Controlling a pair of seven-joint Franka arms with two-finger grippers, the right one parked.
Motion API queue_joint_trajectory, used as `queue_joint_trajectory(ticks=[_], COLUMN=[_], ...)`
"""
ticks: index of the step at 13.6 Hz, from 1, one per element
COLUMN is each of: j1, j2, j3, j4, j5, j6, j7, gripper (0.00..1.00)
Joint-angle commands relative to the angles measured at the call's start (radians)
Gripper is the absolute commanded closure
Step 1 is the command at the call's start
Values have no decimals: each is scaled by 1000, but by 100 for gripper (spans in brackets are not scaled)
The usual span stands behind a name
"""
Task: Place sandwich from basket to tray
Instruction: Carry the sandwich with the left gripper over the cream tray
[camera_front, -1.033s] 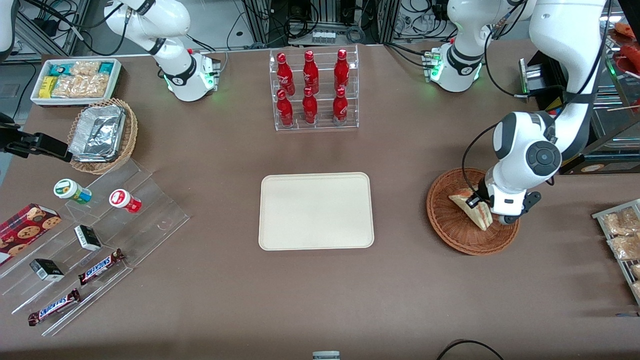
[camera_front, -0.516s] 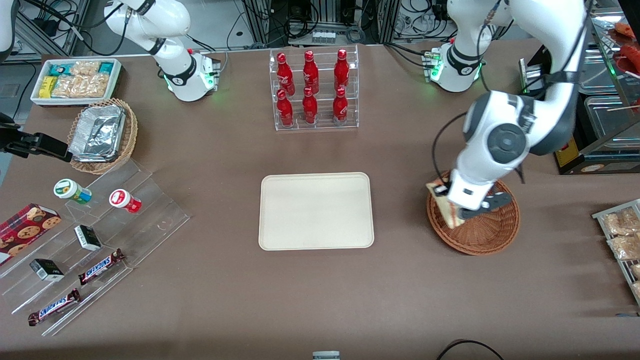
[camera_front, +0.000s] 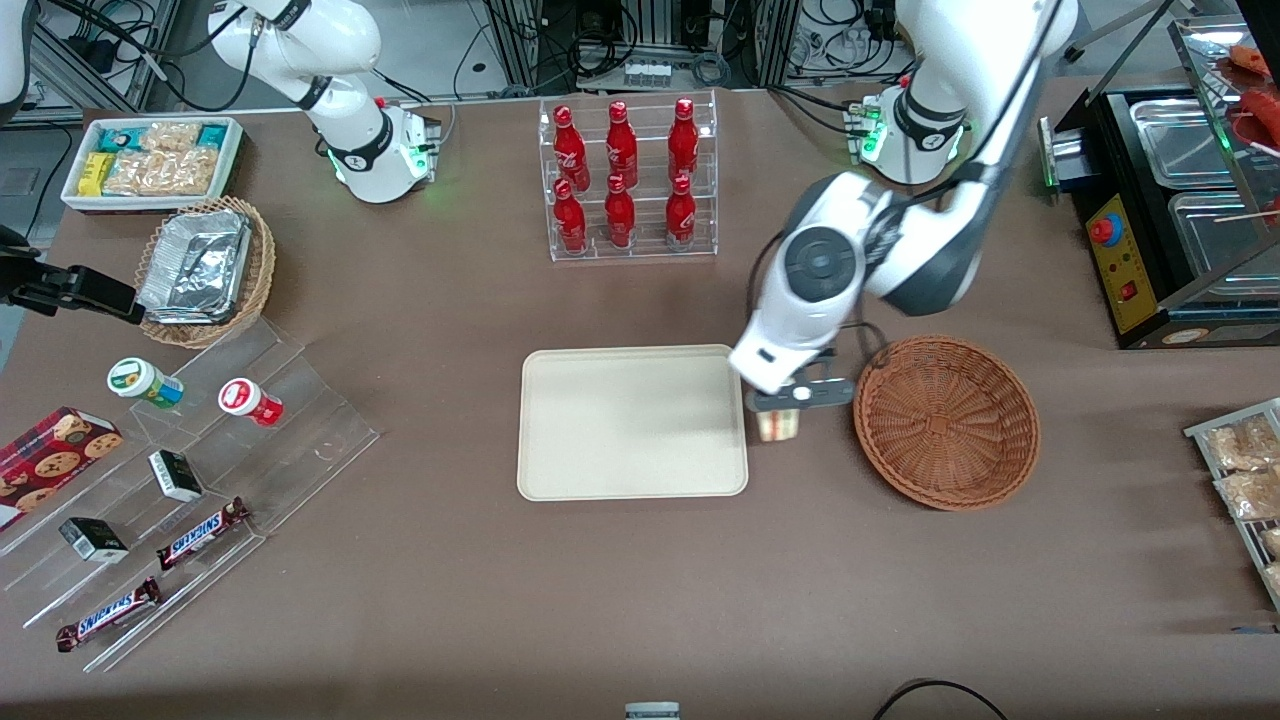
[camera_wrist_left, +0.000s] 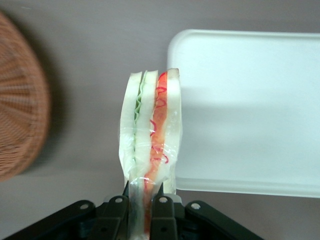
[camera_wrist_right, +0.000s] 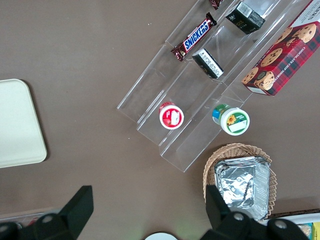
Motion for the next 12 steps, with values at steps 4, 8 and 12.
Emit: queue_joint_trajectory(ticks=[4,8,12], j1=[-140,-173,-173], j2=[242,322,368], j3=[16,14,16], j4=[274,345,358], j5=[-30,-31,-24], j6=[-23,-15,10], j7=[-89,-76,-46], gripper=[100,100,100])
